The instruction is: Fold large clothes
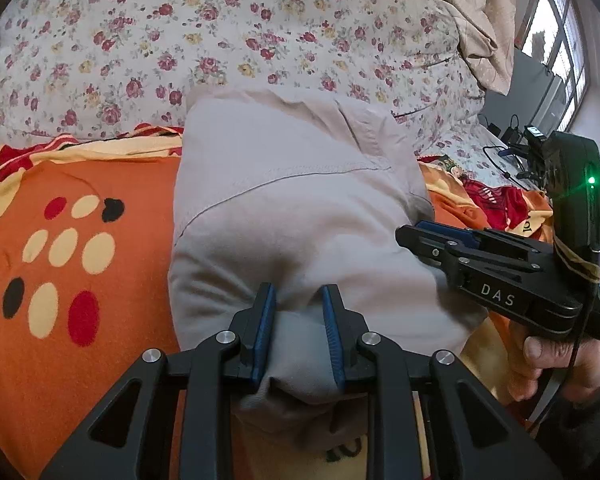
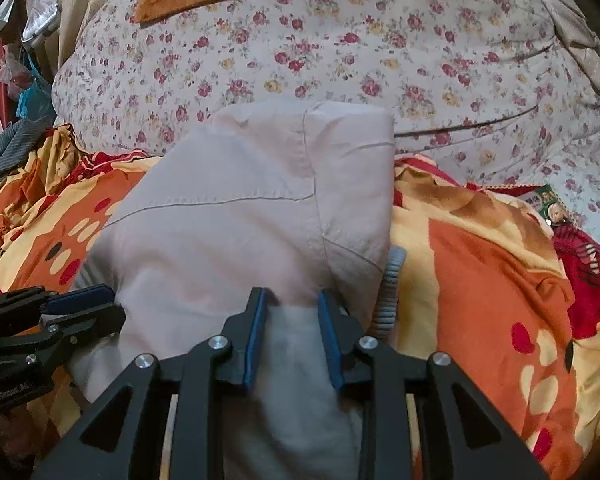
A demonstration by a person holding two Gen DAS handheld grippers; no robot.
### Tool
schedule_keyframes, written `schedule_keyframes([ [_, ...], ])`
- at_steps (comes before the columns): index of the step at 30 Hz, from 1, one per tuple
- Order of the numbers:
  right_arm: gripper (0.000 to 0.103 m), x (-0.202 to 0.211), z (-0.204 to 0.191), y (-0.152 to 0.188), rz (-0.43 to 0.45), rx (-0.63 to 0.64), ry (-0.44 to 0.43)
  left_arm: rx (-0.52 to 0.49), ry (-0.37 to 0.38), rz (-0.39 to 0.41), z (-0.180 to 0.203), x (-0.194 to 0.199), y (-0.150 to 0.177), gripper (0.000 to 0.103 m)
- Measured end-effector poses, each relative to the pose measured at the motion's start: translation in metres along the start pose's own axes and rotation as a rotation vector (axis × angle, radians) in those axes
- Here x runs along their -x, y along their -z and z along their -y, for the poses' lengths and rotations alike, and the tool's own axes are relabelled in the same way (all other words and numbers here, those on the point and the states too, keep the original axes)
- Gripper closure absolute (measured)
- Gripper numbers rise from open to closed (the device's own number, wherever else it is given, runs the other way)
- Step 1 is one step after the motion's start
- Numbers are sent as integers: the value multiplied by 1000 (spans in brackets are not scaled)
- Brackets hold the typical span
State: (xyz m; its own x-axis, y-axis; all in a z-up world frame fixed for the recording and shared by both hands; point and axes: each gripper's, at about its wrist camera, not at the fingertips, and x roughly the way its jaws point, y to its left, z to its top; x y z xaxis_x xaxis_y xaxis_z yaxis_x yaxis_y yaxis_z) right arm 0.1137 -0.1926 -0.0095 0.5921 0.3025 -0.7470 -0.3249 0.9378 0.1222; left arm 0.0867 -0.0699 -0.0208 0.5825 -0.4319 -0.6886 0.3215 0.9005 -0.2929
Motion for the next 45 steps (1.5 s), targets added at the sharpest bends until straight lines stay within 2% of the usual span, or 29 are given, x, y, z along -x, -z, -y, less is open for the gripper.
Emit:
schedule_keyframes([
  [8, 75, -2, 3, -1, -14, -12, -6, -10, 6, 30, 4, 2, 2, 82],
  [31, 74, -2, 3, -1, -18, -18, -8, -26, 2, 23, 7, 0, 2, 79],
  [34, 74, -1, 1, -1, -8, -13, -1, -33, 4, 23, 8, 0, 3, 76],
  [39, 74, -1, 0, 0, -2, -11, 5, -50, 2, 20, 15, -1, 3, 65],
  [45, 74, -1, 0, -1, -13, -16, 2, -52, -20, 15, 20, -2, 3, 61],
])
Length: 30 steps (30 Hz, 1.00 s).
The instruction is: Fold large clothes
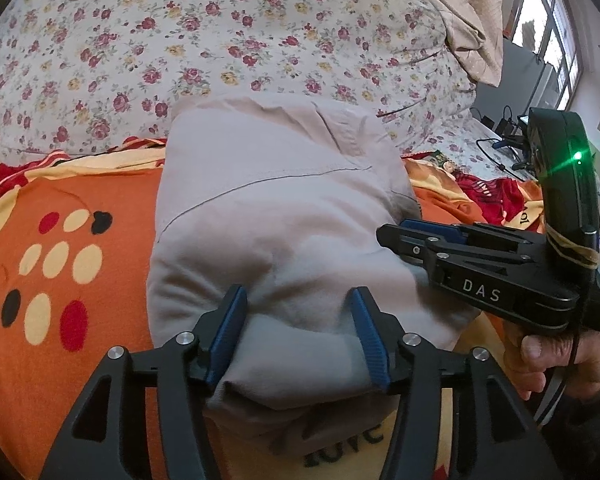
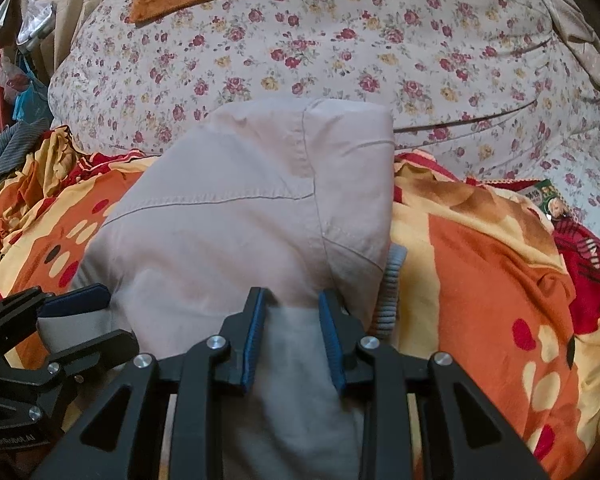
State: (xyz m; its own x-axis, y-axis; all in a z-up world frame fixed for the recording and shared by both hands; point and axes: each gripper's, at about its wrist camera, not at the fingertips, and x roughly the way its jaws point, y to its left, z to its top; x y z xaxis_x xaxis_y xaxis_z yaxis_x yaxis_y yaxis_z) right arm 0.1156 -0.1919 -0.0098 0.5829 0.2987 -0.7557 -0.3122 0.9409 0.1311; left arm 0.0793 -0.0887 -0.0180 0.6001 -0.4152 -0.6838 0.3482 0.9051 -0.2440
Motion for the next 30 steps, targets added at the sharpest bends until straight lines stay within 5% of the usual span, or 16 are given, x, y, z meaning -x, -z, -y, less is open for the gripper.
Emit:
schedule_keyframes([
  [15, 69, 12, 5, -5, -10, -43, -44, 109, -131, 27, -22, 49, -49, 61],
  [19, 66, 19, 6, -9, 9, -51, -68, 122, -171, 13, -30, 42, -65, 61],
  [23, 66, 24, 8, -11, 15, -70, -83, 182, -132, -22, -41, 24, -88, 61],
  [27, 66, 44, 21, -18, 109, -130, -111, 237, -144, 32, -68, 17, -102, 61],
  [30, 66, 63, 37, -31, 206, -197, -55, 289, -195, 5, -93, -2, -104, 61],
])
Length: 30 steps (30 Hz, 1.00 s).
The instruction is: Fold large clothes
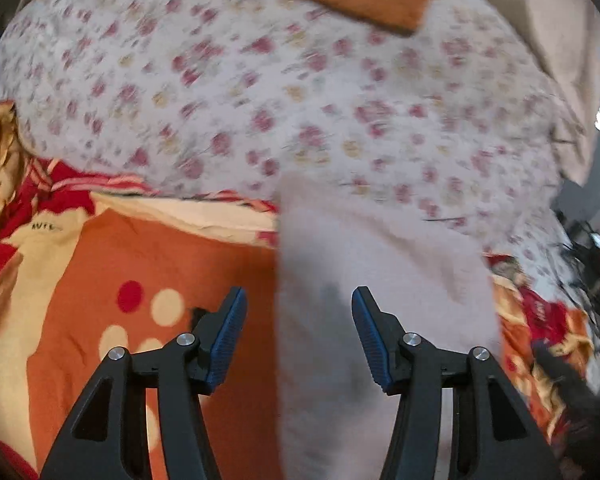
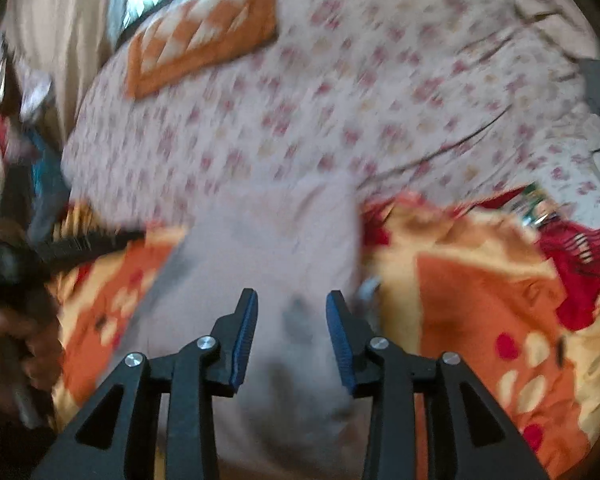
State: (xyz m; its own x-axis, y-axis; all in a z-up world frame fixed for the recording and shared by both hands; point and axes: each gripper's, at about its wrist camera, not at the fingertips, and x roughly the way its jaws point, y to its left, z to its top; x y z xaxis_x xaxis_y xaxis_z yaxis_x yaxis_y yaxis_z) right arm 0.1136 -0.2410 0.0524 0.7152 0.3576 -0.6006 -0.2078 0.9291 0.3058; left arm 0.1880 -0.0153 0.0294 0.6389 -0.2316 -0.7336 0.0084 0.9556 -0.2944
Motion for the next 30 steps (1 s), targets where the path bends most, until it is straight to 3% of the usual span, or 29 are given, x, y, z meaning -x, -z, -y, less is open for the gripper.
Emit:
schedule_keyframes([
  [2, 66, 0, 3, -19, 10, -31, 32, 24, -11, -11, -6, -12, -5, 62],
  [5, 66, -19, -11, -51, -12, -30, 14, 36, 32, -5, 4, -24, -14, 63],
  [9, 66, -86, -26, -79, -104, -50, 37, -15, 42, 2, 32, -44, -30, 63],
  [12, 66, -140, -20, -68, -198, -31, 82, -39, 16, -23, 47, -75, -41, 63],
  [16, 62, -195, 19, -33, -293, -60, 139, -42, -41, -77, 49, -122, -26, 63],
  [18, 49, -201, 34, -27, -285, -115, 127, -49, -71, -65, 51, -131, -19, 62],
  [30, 45, -208, 39, -17, -261, -149, 106, -62, -95, -42, 57, -134, -16, 60],
])
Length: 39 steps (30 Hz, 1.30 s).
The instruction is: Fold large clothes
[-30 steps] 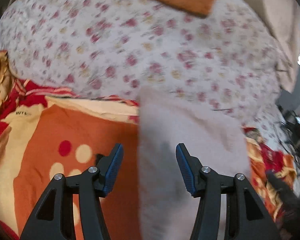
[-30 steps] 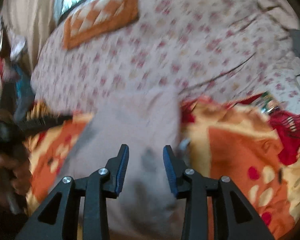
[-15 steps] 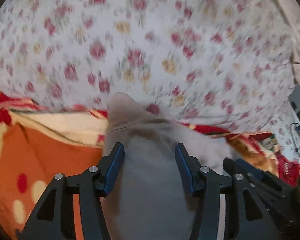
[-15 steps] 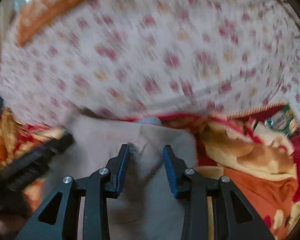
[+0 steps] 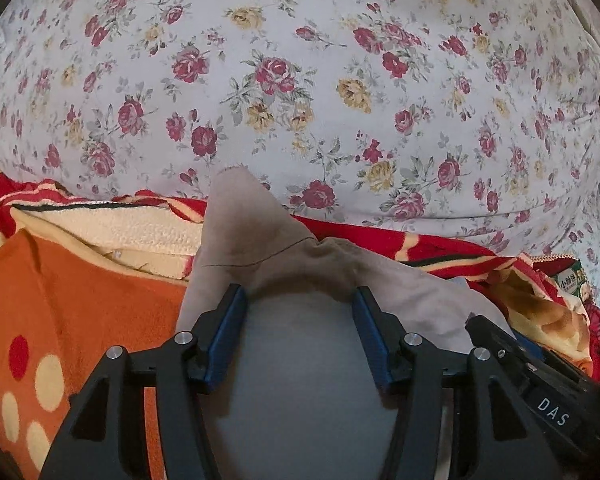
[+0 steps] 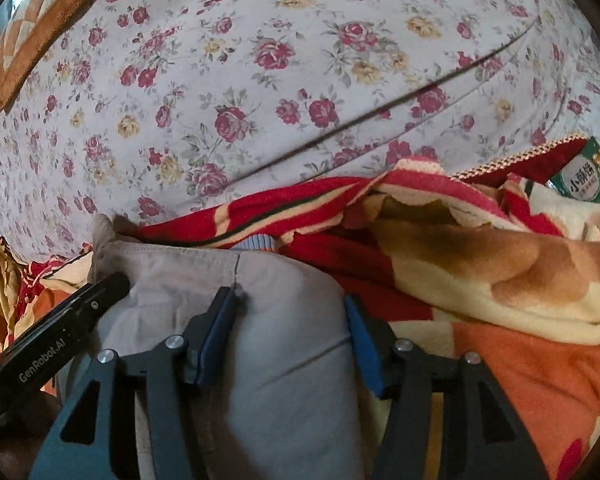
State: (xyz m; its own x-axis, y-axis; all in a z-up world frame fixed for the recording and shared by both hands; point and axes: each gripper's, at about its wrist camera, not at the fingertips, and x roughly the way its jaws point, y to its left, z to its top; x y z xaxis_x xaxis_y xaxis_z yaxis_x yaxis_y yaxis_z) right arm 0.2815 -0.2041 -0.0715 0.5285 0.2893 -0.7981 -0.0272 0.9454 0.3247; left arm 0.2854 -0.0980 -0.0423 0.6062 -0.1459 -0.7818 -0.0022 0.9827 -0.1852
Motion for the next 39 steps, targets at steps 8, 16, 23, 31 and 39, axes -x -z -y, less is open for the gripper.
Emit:
schedule_keyframes([
  [8, 40, 6, 7, -3, 28, -2, 16, 93, 123, 18, -31, 49, -24, 60],
  [16, 31, 127, 13, -14, 298, -60, -67, 44, 45, 91, -81, 119, -2, 59],
  [23, 18, 175, 21, 53, 260, 119, -8, 105, 82, -57, -98, 115, 58, 59],
  [31, 18, 183, 59, 102, 168, 67, -11, 99, 101, -90, -95, 129, 100, 59],
  [39, 18, 181, 54, 121, 131, 123, -8, 112, 109, -100, -99, 127, 109, 52],
])
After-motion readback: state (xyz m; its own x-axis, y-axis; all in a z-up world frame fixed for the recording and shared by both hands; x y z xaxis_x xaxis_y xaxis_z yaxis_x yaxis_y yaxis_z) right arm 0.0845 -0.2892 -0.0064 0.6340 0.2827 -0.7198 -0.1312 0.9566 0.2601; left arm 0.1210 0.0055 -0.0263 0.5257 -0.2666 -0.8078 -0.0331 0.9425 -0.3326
